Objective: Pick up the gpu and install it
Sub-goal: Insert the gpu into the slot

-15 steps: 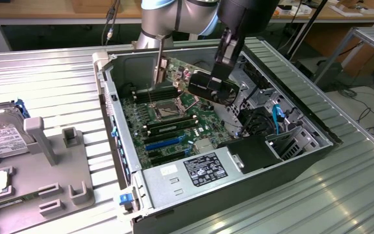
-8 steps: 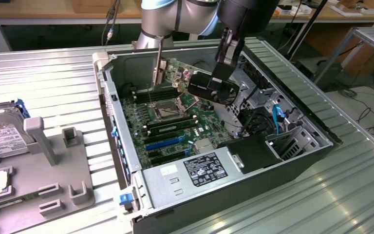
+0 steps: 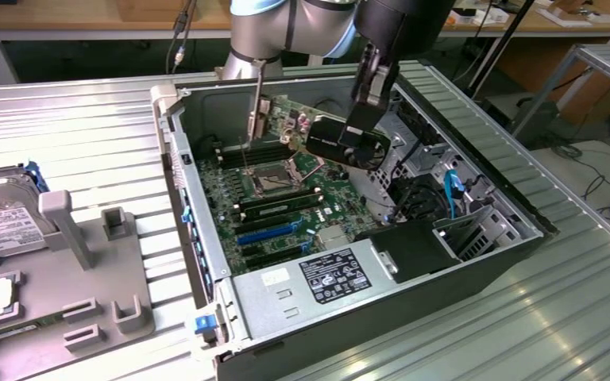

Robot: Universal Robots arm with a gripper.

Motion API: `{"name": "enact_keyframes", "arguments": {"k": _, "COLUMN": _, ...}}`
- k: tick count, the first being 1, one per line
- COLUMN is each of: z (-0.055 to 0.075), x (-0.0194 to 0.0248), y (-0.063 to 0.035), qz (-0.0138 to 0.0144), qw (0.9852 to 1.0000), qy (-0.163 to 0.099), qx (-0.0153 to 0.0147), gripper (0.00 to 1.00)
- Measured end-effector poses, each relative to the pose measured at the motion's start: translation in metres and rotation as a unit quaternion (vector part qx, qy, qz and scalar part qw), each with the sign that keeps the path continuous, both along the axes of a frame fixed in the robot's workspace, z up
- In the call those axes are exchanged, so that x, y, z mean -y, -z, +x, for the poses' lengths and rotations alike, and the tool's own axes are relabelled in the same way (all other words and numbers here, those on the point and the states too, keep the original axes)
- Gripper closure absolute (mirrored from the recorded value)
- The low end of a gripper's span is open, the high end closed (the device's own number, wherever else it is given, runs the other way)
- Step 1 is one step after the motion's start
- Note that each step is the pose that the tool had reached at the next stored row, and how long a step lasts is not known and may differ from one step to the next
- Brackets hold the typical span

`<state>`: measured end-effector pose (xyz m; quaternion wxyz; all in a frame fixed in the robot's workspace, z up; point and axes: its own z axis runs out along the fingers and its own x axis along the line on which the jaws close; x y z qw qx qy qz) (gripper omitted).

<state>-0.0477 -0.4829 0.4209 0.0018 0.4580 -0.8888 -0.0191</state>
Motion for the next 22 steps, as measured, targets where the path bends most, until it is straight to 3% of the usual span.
{"name": "enact_keyframes", "arguments": {"k": 22, "z": 0.0, "x": -0.0001, "y": 0.0, "qz": 0.0, "qw": 0.9989, "qy": -0.047, "qx": 0.0, "gripper": 0.73}}
